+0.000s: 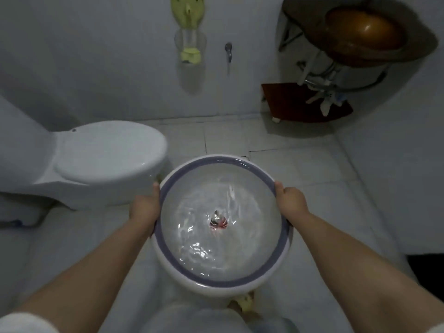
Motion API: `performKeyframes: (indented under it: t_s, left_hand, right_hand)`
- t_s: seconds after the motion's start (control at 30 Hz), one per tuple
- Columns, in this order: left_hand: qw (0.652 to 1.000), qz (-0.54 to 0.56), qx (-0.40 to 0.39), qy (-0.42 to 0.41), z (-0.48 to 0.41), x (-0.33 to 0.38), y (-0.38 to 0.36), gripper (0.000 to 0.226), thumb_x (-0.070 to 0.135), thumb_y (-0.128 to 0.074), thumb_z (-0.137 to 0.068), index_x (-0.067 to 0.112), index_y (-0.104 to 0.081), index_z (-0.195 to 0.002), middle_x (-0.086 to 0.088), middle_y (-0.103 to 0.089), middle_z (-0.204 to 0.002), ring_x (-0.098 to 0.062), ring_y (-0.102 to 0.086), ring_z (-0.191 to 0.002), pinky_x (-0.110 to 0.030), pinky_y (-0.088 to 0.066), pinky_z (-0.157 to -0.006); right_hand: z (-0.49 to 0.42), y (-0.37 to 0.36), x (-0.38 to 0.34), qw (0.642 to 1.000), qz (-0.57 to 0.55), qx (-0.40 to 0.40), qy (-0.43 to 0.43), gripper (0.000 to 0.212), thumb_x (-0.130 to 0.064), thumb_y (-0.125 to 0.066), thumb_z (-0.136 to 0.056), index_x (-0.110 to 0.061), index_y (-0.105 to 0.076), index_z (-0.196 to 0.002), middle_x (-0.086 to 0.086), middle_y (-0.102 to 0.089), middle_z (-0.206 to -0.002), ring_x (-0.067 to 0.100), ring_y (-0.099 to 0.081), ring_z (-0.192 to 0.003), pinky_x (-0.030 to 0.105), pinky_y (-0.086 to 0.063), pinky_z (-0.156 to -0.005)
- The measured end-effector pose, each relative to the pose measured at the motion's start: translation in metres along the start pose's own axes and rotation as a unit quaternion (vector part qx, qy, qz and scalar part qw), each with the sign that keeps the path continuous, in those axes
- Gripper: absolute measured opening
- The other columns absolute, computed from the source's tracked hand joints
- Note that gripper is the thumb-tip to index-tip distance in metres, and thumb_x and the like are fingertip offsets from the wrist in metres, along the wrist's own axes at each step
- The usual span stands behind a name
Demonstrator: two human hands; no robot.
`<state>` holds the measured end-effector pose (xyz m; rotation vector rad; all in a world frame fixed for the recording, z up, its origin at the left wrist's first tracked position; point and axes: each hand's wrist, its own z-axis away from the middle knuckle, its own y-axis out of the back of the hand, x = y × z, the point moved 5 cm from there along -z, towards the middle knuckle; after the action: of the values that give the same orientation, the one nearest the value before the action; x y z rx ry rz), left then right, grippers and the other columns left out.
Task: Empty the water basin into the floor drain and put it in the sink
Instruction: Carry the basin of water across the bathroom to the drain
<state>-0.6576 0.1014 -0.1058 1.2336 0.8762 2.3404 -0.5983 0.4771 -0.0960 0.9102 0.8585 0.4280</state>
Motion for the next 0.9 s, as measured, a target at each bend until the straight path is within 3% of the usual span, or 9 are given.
performKeyframes:
  t_s: [0.17, 0.33, 0.47, 0.57, 0.67, 0.9]
  left_hand:
    - [0.999, 0.037, -0.003, 0.018, 0.005, 0.027, -0.041, 0.077, 0.062, -0.026, -0.087, -0.002, -0.058, -0.116, -0.030, -0.055, -0.123, -0.039, -0.053, -0.113, -0.039, -0.041, -0.093]
    - [0.999, -0.008, -0.012, 0.031, 0.000, 0.068, -0.077, 0.076, 0.057, -0.020, -0.091, -0.005, -0.059, -0.111, -0.033, -0.057, -0.119, -0.040, -0.053, -0.111, -0.040, -0.040, -0.094]
    - [0.999, 0.019, -0.005, 0.029, -0.015, 0.099, -0.105, 0.072, 0.057, -0.023, -0.091, -0.002, -0.059, -0.114, -0.030, -0.056, -0.122, -0.040, -0.052, -0.114, -0.039, -0.040, -0.094]
    - [0.999, 0.019, 0.002, 0.043, -0.030, 0.121, -0.119, 0.072, 0.059, -0.025, -0.089, -0.001, -0.062, -0.108, -0.029, -0.059, -0.118, -0.039, -0.055, -0.108, -0.035, -0.037, -0.080]
    - [0.999, 0.037, -0.004, 0.035, -0.052, 0.149, -0.136, 0.071, 0.055, -0.028, -0.090, -0.005, -0.061, -0.106, -0.032, -0.058, -0.116, -0.040, -0.055, -0.108, -0.039, -0.040, -0.088]
    - [0.998, 0.061, -0.012, 0.019, -0.104, 0.215, -0.158, 0.061, 0.060, -0.029, -0.086, 0.009, -0.062, -0.081, -0.025, -0.064, -0.098, -0.035, -0.060, -0.093, -0.032, -0.037, -0.076]
  right_hand:
    - [-0.054, 0.029, 0.007, 0.999, -0.004, -0.004, 0.036, 0.058, -0.043, -0.026, -0.097, -0.002, -0.056, -0.071, 0.026, -0.062, -0.085, 0.032, -0.060, -0.081, 0.028, -0.036, -0.065]
    - [-0.106, 0.052, 0.020, 0.999, 0.021, -0.006, 0.029, 0.060, -0.044, -0.025, -0.097, 0.002, -0.061, -0.081, 0.022, -0.060, -0.083, 0.031, -0.058, -0.080, 0.027, -0.033, -0.063]
    - [-0.151, 0.062, 0.024, 0.999, 0.030, -0.015, 0.026, 0.056, -0.042, -0.025, -0.098, -0.002, -0.054, -0.073, 0.014, -0.052, -0.074, 0.023, -0.046, -0.063, 0.027, -0.031, -0.059]
    - [-0.179, 0.068, 0.025, 1.000, 0.017, -0.016, 0.018, 0.055, -0.043, -0.026, -0.097, -0.003, -0.052, -0.070, 0.014, -0.052, -0.073, 0.022, -0.046, -0.063, 0.027, -0.031, -0.059]
    - [-0.214, 0.076, 0.020, 0.999, 0.021, -0.020, 0.013, 0.055, -0.044, -0.025, -0.097, -0.004, -0.055, -0.074, 0.014, -0.053, -0.076, 0.024, -0.048, -0.069, 0.028, -0.033, -0.063]
    - [-0.295, 0.092, -0.004, 1.000, 0.019, -0.019, 0.008, 0.062, -0.045, -0.024, -0.097, 0.001, -0.062, -0.079, 0.013, -0.054, -0.073, 0.025, -0.049, -0.065, 0.031, -0.037, -0.062]
